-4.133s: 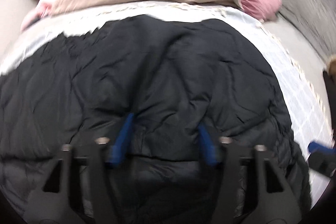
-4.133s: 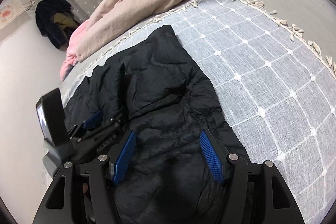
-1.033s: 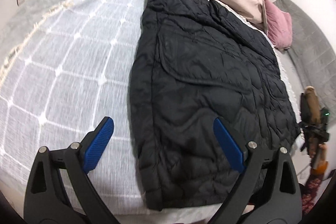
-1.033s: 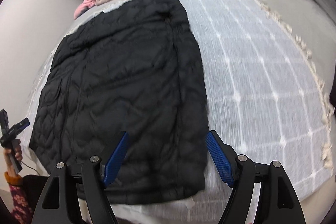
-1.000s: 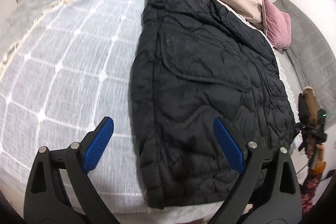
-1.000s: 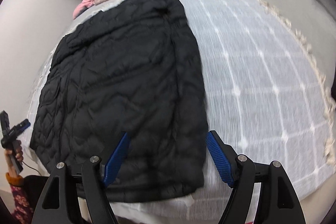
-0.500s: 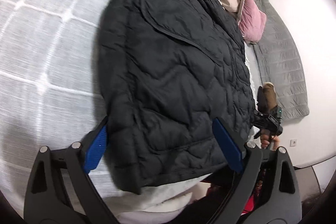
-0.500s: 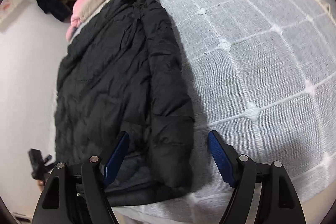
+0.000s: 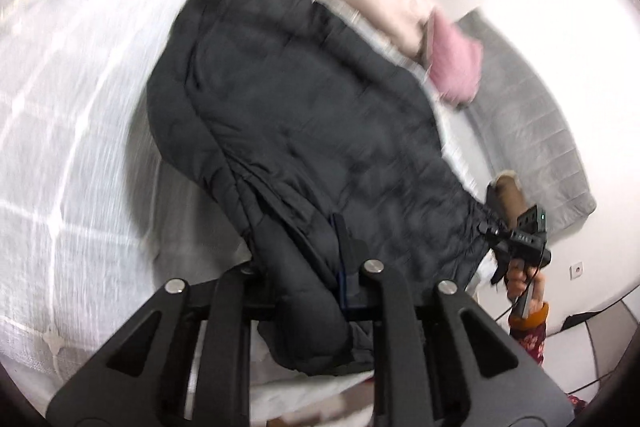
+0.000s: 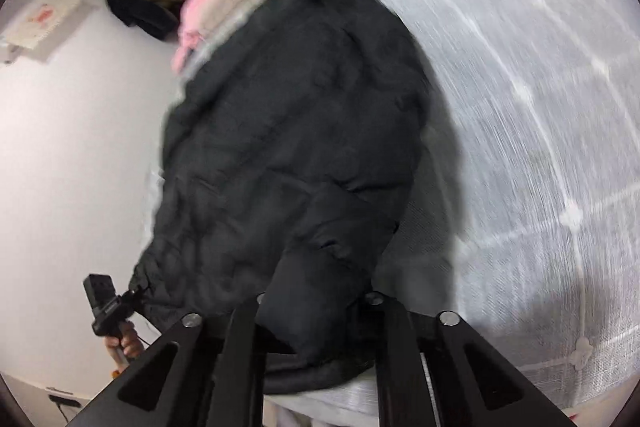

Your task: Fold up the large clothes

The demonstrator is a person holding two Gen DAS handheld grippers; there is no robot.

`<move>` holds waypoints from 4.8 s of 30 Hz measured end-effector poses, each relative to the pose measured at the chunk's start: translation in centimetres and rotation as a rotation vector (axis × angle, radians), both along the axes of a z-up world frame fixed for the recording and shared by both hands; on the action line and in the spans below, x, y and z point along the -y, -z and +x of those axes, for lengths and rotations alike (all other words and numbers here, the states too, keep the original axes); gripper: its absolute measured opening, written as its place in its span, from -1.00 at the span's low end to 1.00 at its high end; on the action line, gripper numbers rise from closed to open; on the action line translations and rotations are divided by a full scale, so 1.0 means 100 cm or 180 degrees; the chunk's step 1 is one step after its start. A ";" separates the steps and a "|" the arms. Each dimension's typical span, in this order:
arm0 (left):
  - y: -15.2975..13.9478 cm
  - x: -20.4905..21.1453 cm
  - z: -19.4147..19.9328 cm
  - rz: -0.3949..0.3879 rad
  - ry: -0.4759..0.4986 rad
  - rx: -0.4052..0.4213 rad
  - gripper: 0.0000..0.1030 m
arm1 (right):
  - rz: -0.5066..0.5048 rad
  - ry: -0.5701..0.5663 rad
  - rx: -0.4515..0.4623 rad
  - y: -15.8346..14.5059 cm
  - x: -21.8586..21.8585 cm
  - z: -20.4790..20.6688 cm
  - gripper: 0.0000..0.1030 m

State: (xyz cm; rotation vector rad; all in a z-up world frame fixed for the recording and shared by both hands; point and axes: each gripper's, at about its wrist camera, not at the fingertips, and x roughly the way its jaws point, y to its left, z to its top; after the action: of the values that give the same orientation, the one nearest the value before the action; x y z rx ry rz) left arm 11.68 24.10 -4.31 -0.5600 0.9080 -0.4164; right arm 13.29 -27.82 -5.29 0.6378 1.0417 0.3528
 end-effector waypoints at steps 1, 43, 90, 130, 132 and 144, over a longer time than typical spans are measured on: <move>-0.008 0.000 -0.002 -0.0021 -0.0017 0.0108 -0.66 | -0.0025 0.0008 0.0135 -0.011 -0.003 -0.003 -0.84; -0.101 -0.021 0.058 0.0108 -0.1166 0.1069 -0.71 | 0.0095 0.1105 0.1713 -0.152 0.000 0.039 -0.87; -0.048 0.042 0.205 0.1731 -0.0757 0.0072 0.55 | -0.2236 -0.0406 0.0776 -0.088 -0.183 0.212 0.48; 0.033 -0.023 0.190 0.1989 -0.1505 0.0058 -0.56 | -0.1405 0.0852 0.0472 0.012 -0.009 0.184 -0.69; 0.020 -0.025 0.184 0.2043 -0.1524 -0.0050 -0.32 | -0.1426 0.0908 0.0438 0.000 -0.005 0.177 -0.57; 0.063 -0.065 0.154 0.0280 -0.1104 -0.0867 0.44 | 0.0195 0.1008 -0.0107 0.036 0.041 0.136 0.56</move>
State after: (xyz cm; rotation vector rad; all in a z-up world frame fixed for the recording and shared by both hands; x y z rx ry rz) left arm 27.08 30.62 -10.61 -0.6893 1.0599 0.0150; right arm 26.87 -31.90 -8.86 0.8527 0.9463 0.0978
